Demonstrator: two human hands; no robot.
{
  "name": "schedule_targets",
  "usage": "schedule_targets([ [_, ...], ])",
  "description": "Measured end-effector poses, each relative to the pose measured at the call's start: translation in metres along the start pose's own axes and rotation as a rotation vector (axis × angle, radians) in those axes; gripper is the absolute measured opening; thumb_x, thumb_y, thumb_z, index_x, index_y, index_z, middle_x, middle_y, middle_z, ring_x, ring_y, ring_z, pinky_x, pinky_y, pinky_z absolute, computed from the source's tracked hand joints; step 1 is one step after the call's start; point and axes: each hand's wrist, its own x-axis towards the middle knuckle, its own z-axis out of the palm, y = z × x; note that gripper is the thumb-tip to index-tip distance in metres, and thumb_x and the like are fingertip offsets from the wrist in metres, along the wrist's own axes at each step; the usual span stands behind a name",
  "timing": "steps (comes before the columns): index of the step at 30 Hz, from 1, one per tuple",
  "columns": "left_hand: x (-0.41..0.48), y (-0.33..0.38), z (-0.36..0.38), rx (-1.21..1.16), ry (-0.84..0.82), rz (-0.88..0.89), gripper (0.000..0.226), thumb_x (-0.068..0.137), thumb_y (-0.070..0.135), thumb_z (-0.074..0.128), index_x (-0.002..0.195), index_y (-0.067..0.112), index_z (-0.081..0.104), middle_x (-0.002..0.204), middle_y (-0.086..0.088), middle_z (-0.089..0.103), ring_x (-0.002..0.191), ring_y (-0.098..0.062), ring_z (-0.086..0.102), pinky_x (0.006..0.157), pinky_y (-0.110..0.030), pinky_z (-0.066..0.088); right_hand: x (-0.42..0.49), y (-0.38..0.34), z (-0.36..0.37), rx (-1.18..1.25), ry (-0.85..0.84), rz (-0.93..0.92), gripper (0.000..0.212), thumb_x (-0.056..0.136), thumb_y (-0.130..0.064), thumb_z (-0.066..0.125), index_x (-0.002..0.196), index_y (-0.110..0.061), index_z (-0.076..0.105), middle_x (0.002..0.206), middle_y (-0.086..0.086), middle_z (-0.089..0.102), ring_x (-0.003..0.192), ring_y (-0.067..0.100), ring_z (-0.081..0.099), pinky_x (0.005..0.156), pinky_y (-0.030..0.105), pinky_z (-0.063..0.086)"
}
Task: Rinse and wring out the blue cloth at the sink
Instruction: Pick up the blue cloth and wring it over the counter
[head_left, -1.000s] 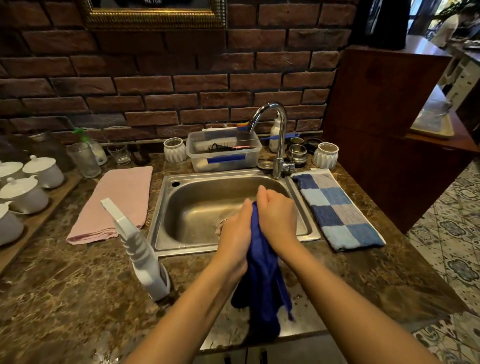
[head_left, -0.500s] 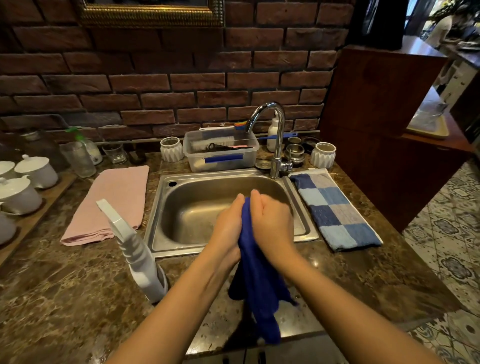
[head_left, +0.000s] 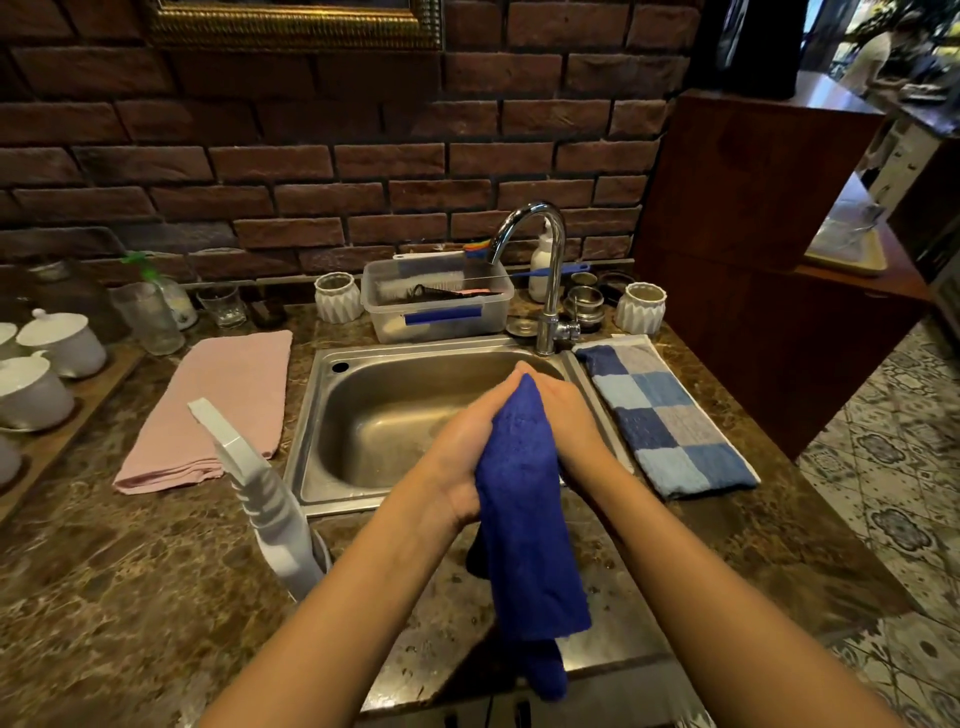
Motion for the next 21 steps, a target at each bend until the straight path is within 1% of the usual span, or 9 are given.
schedule_targets([
  [4, -0.002, 0.005, -0.007, -0.007, -0.043, -0.014, 0.030, 0.092, 0.035, 0.049, 0.099, 0.012, 0.067, 0.087, -0.008, 0.068, 0.079, -0.018, 0.065, 0.075, -0.030, 0.051, -0.005, -0.005, -0.010, 0.235, -0.174, 0.110, 0.043, 0.096, -0.050, 0.031, 0.081, -0.020, 0.059, 0.084, 0.002, 0.061, 0.084, 0.015, 0.059, 0.081, 0.030, 0.046],
  [6, -0.002, 0.007, -0.014, -0.036, -0.073, -0.002, 0.034, 0.094, 0.035, 0.046, 0.091, 0.013, 0.072, 0.081, -0.008, 0.070, 0.072, -0.017, 0.068, 0.072, -0.030, 0.052, -0.005, -0.006, -0.021, 0.113, -0.276, 0.041, 0.047, 0.093, -0.055, 0.027, 0.097, -0.025, 0.063, 0.104, 0.001, 0.063, 0.100, 0.017, 0.059, 0.092, 0.036, 0.044],
  [9, 0.000, 0.013, -0.026, -0.015, -0.124, -0.009, 0.038, 0.094, 0.038, 0.044, 0.090, 0.011, 0.070, 0.083, -0.010, 0.069, 0.072, -0.019, 0.069, 0.070, -0.029, 0.056, -0.011, -0.019, -0.039, -0.243, -0.492, -0.072, 0.037, 0.094, -0.048, 0.036, 0.105, -0.026, 0.063, 0.099, -0.010, 0.062, 0.093, 0.007, 0.058, 0.084, 0.026, 0.042],
  [11, -0.001, 0.017, -0.033, 0.129, -0.157, -0.033, 0.040, 0.093, 0.042, 0.044, 0.091, 0.010, 0.068, 0.082, -0.009, 0.071, 0.072, -0.018, 0.069, 0.070, -0.029, 0.054, -0.013, -0.024, -0.047, -0.371, -0.568, -0.077, 0.038, 0.090, -0.048, 0.044, 0.096, -0.016, 0.065, 0.088, -0.001, 0.065, 0.080, 0.012, 0.060, 0.076, 0.027, 0.043],
  [13, -0.002, 0.019, -0.044, 0.393, -0.225, -0.043, 0.029, 0.093, 0.035, 0.045, 0.093, 0.018, 0.067, 0.086, -0.002, 0.073, 0.075, -0.010, 0.070, 0.072, -0.024, 0.051, -0.013, -0.026, -0.050, -0.352, -0.545, -0.076, 0.039, 0.088, -0.047, 0.051, 0.089, -0.012, 0.067, 0.082, 0.007, 0.066, 0.073, 0.013, 0.059, 0.073, 0.029, 0.044],
  [15, -0.002, 0.018, -0.058, 0.656, -0.304, -0.038, 0.014, 0.092, 0.022, 0.051, 0.100, 0.024, 0.062, 0.098, 0.009, 0.070, 0.085, 0.000, 0.067, 0.078, -0.017, 0.051, -0.014, -0.025, -0.049, -0.272, -0.514, -0.082, 0.031, 0.087, -0.044, 0.054, 0.075, -0.019, 0.067, 0.070, 0.001, 0.062, 0.066, 0.009, 0.056, 0.067, 0.026, 0.042],
  [17, -0.001, 0.011, -0.075, 0.856, -0.335, -0.075, 0.020, 0.084, 0.025, 0.065, 0.104, 0.026, 0.061, 0.108, 0.011, 0.069, 0.098, 0.000, 0.064, 0.090, -0.021, 0.050, -0.013, -0.023, -0.048, -0.128, -0.427, -0.067, 0.029, 0.086, -0.042, 0.057, 0.066, -0.022, 0.066, 0.066, -0.004, 0.061, 0.065, 0.009, 0.054, 0.069, 0.028, 0.042],
  [19, 0.002, 0.001, -0.093, 0.893, -0.325, -0.060, 0.040, 0.072, 0.039, 0.070, 0.108, 0.022, 0.063, 0.114, 0.004, 0.069, 0.107, -0.009, 0.063, 0.098, -0.030, 0.048, -0.009, -0.024, -0.053, -0.001, -0.297, -0.022, 0.028, 0.085, -0.041, 0.059, 0.069, -0.020, 0.069, 0.070, -0.006, 0.067, 0.071, 0.010, 0.059, 0.077, 0.031, 0.044],
  [21, 0.000, -0.007, -0.103, 0.717, -0.264, 0.014, 0.039, 0.075, 0.038, 0.071, 0.105, 0.016, 0.063, 0.101, 0.006, 0.074, 0.096, -0.006, 0.066, 0.086, -0.023, 0.052, -0.004, -0.021, -0.059, 0.023, -0.220, 0.045, 0.031, 0.081, -0.049, 0.061, 0.079, -0.020, 0.071, 0.082, -0.003, 0.072, 0.083, 0.015, 0.064, 0.087, 0.036, 0.048],
])
